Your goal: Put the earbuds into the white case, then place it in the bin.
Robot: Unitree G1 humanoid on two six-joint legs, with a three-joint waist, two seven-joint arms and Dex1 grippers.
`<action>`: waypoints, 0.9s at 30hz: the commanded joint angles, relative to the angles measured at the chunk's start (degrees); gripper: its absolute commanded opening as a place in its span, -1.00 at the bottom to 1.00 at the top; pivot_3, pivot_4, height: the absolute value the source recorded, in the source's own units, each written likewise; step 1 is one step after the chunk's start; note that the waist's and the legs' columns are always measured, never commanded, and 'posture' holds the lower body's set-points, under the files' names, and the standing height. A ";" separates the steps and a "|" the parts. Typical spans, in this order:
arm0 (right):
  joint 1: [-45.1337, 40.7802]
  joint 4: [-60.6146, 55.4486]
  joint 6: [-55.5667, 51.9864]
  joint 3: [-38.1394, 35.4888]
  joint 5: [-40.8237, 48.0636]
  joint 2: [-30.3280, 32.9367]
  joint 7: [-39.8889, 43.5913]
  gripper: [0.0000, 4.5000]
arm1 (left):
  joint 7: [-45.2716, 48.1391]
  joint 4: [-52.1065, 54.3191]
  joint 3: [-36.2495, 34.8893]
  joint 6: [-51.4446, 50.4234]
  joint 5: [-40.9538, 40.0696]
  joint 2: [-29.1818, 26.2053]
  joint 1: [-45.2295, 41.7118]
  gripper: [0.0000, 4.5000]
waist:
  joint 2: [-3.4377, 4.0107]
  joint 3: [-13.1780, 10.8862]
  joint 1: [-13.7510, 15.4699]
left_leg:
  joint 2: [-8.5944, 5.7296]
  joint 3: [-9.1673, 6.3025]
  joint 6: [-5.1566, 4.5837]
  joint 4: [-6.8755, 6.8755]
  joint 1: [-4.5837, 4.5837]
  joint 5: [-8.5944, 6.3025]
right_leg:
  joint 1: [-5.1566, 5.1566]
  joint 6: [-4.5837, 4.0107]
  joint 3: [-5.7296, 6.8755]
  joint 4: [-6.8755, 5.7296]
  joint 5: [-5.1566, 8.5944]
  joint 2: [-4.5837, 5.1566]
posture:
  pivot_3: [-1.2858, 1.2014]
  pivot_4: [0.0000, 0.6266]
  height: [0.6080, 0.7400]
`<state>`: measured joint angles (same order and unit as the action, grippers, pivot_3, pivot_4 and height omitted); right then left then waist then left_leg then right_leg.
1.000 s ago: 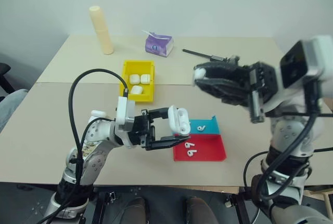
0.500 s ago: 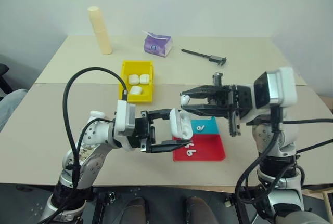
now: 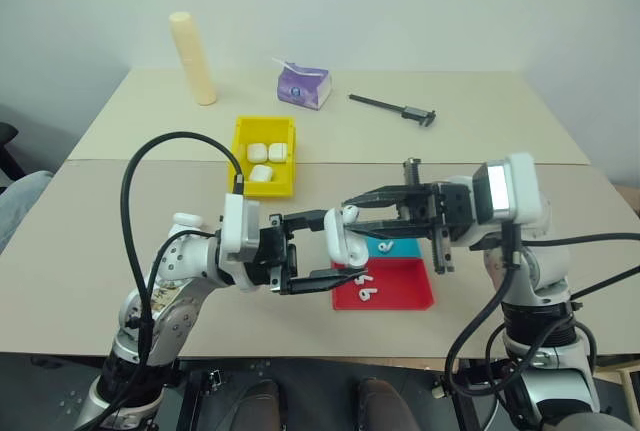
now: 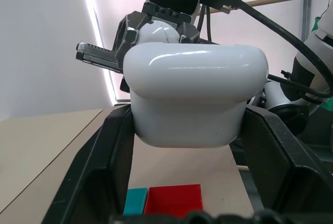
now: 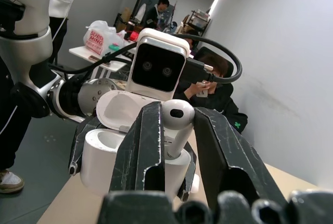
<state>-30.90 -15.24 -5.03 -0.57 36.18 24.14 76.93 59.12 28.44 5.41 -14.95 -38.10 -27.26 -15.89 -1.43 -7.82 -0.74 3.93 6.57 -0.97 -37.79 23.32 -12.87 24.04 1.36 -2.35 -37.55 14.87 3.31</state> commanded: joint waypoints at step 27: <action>-30.84 27.22 -0.24 24.05 -34.35 19.32 8.77 0.00 | 4.69 -11.67 -5.77 12.04 11.90 -9.12 14.01 0.23 | 0.13 -0.10 -0.25 | 0.05 0.28 0.00 0.10 0.06 0.00 | 0.23 -0.15 -0.01 0.01 0.08 0.05 | 0.03 -0.52 1.00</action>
<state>-59.32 9.59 -8.73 21.13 7.20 43.25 84.66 63.75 16.76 0.94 -5.10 -27.30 -35.90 -2.68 -1.31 -7.91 -0.99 3.97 6.88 -0.97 -37.69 23.40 -12.88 24.29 1.21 -2.36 -37.53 14.95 3.37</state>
